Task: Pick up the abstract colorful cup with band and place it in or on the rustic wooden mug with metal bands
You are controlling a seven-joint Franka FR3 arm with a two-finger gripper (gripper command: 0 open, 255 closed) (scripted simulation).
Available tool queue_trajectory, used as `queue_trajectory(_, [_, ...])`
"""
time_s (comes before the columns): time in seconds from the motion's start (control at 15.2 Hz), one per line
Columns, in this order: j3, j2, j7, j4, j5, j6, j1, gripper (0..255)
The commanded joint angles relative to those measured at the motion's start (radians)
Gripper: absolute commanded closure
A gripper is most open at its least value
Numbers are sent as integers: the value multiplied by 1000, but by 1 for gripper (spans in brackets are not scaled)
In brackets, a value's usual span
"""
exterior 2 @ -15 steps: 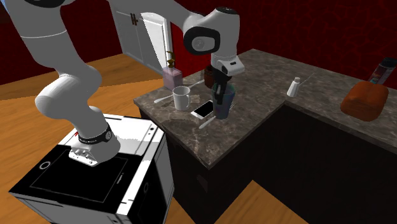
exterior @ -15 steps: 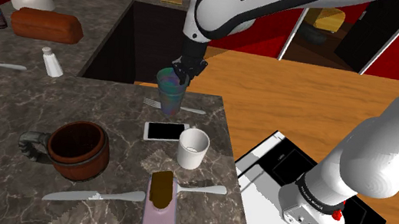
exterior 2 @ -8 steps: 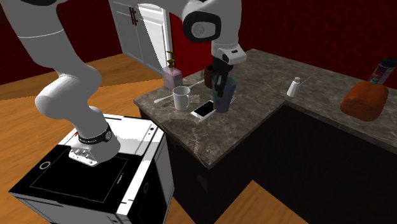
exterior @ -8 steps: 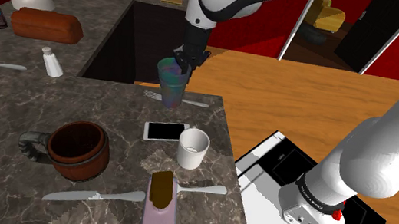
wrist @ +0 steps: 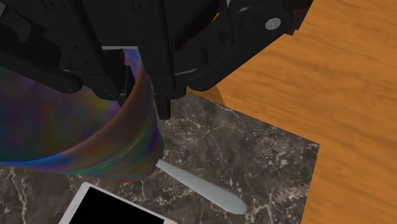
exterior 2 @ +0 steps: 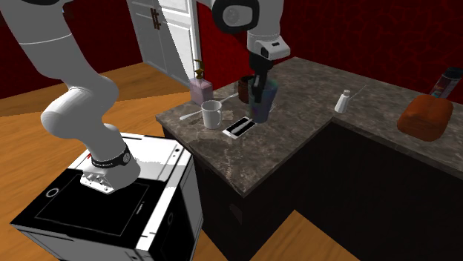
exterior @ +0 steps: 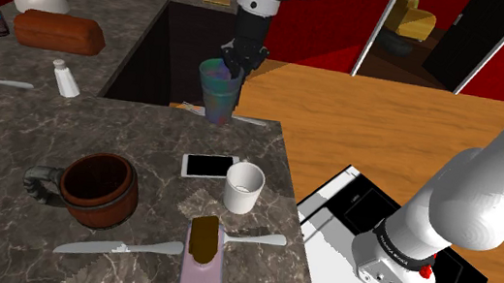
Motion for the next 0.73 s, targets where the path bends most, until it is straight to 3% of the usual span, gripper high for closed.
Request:
queue_trajectory(0.0, [-1,-5,1,23,0,-28,-1,255])
queue_trajectory(0.66, [-4,-22,8,139,-1,-160,-3,255])
